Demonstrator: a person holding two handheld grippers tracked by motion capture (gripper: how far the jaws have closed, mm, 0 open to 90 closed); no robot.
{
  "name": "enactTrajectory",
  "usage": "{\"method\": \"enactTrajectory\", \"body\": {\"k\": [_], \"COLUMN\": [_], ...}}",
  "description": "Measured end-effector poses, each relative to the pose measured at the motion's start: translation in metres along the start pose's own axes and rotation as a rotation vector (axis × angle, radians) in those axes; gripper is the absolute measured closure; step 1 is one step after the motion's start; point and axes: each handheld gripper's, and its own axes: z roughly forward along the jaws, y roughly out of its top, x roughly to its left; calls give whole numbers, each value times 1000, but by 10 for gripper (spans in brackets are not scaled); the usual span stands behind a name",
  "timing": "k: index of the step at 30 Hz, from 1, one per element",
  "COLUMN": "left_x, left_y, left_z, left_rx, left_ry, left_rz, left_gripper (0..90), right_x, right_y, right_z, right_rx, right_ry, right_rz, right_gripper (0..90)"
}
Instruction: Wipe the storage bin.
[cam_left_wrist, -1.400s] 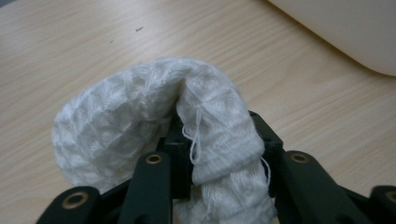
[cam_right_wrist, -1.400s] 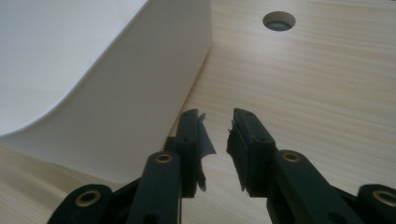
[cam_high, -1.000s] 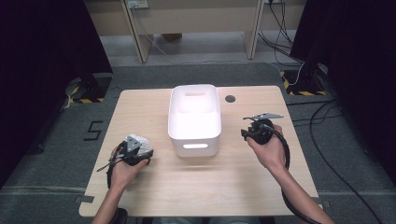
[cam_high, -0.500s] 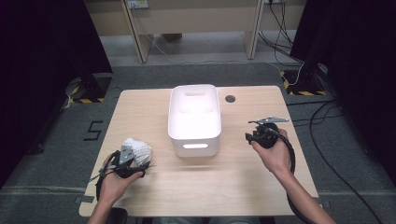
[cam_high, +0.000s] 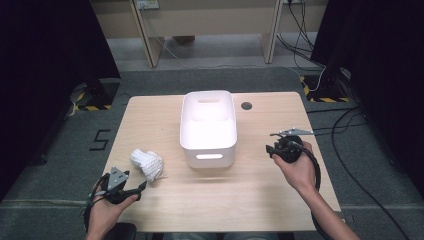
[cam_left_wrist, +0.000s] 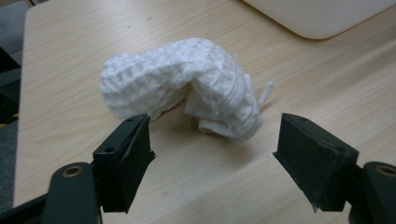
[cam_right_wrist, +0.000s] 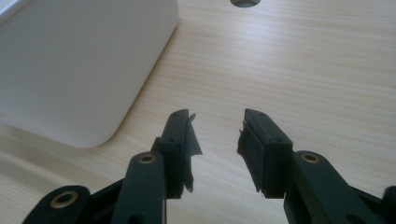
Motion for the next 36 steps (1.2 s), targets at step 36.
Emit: {"method": "enactTrajectory", "body": {"k": [36], "left_x": [2], "left_y": [-45], "left_z": [15], "left_rx": [-92], "left_ry": [76], "left_rz": [-96], "left_gripper": [284], "right_x": [-19], "right_y": [-62], "right_z": [-32], "right_rx": [-63], "right_ry": [-18], "right_rz": [85], "right_gripper": [535]}}
